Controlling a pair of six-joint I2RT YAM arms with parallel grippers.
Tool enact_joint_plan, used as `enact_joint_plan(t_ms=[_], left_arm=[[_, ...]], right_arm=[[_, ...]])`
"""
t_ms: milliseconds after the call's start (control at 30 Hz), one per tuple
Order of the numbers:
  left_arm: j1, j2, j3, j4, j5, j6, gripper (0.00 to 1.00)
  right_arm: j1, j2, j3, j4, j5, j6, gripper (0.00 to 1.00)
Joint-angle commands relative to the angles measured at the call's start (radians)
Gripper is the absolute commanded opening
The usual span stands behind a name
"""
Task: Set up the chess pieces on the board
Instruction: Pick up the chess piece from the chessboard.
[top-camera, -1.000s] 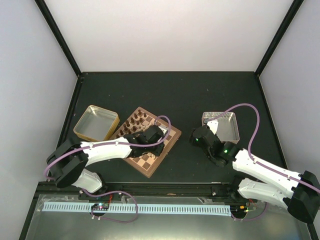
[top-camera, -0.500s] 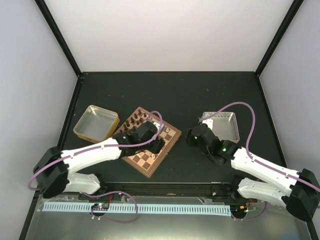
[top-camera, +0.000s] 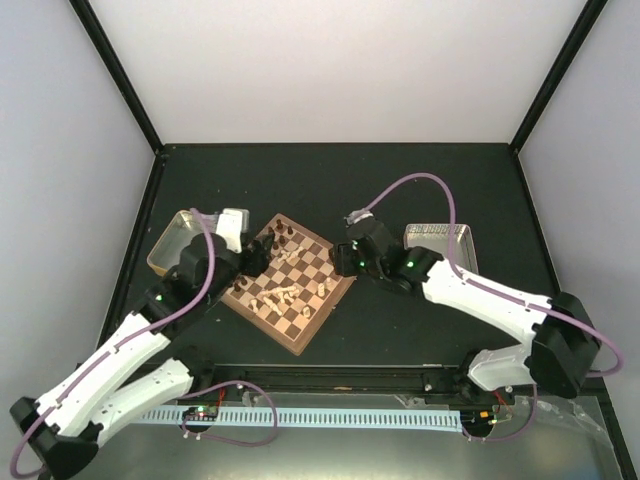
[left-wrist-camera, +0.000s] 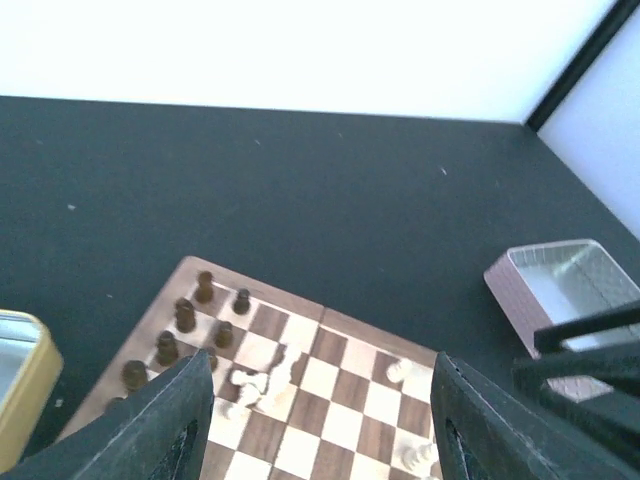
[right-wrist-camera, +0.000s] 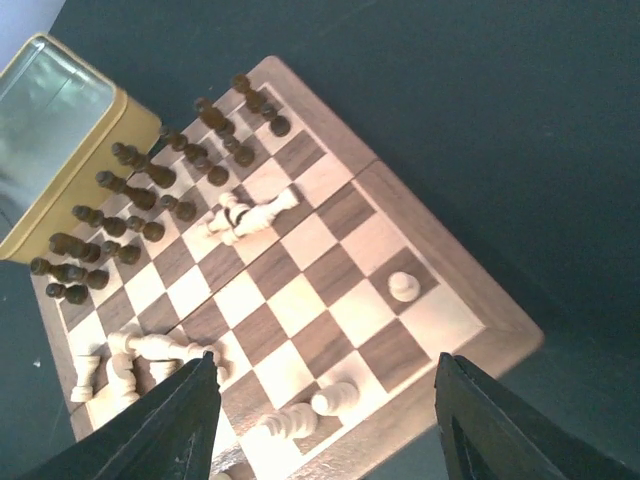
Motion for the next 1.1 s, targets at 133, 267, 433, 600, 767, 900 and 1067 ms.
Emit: enact_joint_plan(t_ms=[133, 267, 433, 600, 767, 900, 1067], left_arm=[[0.085, -0.092, -0.006, -0.089, -0.045, -0.003, 0.61], [0.108, -0.11, -0.006, -0.121, -0.045, -0.02, 0.61], [0.144, -0.124, -0.017, -0.157, -0.035, -0.038, 0.61], [0.178, -0.12, -0.048, -0.162, 0.011, -0.071, 0.61], [0.201, -0.118, -0.07, -0.155, 0.056, -0.095, 0.6], [0.215, -0.114, -0.084, -0.146, 0.088, -0.102, 0.6], [0.224, -0.114, -0.099, -0.14, 0.099, -0.103, 0.6]], right_arm=[[0.06, 0.185, 0.167, -0.094, -0.052, -0.1, 0.55], [0.062, 0.298, 0.272, -0.167, -0.047, -0.136, 0.55], [0.06, 0.476, 0.464, -0.286, -0.023, -0.183, 0.55], [0.055, 0.637, 0.639, -0.341, -0.016, -0.16, 0.55], [0.042, 0.757, 0.773, -0.364, 0.023, -0.061, 0.51], [0.041, 0.798, 0.806, -0.357, 0.062, 0.001, 0.45], [0.04, 0.846, 0.838, -0.373, 0.092, 0.028, 0.41]])
